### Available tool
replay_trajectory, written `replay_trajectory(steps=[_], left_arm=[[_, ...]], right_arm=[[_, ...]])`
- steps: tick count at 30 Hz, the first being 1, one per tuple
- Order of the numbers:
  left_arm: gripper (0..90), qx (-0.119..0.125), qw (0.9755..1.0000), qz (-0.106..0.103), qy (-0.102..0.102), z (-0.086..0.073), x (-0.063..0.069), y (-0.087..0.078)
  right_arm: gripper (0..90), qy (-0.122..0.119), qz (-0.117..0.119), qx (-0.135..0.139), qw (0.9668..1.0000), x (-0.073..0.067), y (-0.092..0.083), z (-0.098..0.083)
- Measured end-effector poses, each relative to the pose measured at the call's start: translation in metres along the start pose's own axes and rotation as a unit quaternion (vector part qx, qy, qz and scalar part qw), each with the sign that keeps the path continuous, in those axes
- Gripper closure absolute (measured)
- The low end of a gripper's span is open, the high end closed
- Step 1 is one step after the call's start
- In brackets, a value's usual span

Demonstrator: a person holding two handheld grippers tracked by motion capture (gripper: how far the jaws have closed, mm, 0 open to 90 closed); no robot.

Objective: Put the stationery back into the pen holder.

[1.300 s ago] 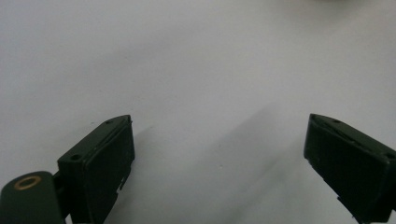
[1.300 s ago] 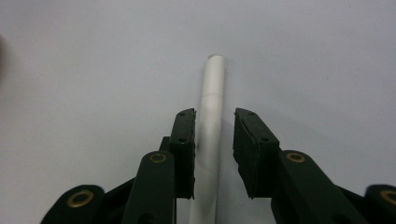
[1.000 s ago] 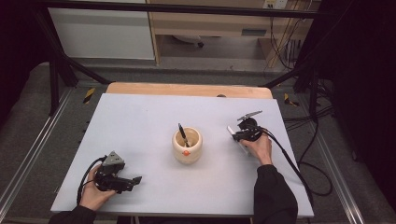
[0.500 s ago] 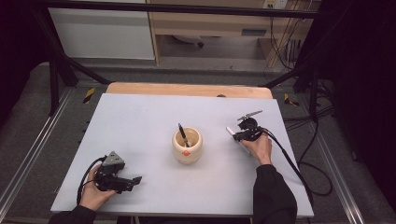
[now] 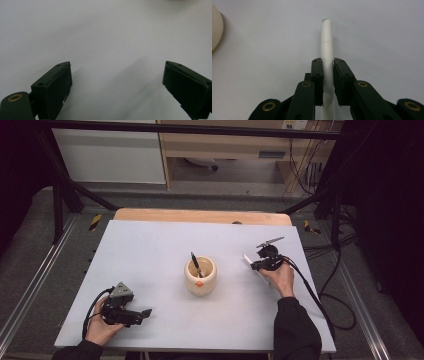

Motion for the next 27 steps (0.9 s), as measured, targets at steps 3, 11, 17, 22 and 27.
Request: replay_trajectory(steps=[3,11,17,22,27], left_arm=[[8.9,0.0,1.0,0.0,0.0,0.0,0.0,0.0],[8.8,0.001,1.0,0.001,0.0,0.0,0.0,0.0],[8.8,0.001,1.0,0.001,0.0,0.0,0.0,0.0],[8.8,0.003,1.0,0.0,-0.001,0.001,0.0,-0.001],[8.7,0.003,1.0,0.001,-0.003,0.001,0.0,0.0]], right_arm=[[79.1,-0.005,0.002,0.011,0.9999,-0.004,-0.005,0.002],[79.0,-0.013,0.01,0.041,0.999,-0.016,-0.02,0.006],[79.0,-0.019,0.017,0.069,0.9973,-0.029,-0.03,0.007],[79.0,-0.021,0.024,0.098,0.9947,-0.041,-0.039,0.007],[79.0,-0.022,0.034,0.123,0.9916,-0.054,-0.047,0.007]])
Point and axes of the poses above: each handheld gripper's, and its own axes: y roughly forward along the jaws, z roughly out of its top, x roughly to its right, the point moved 9 cm from there along y, roughly forward along the jaws, and after that the axes turned 9 degrees about z, right-handed, at the moved point
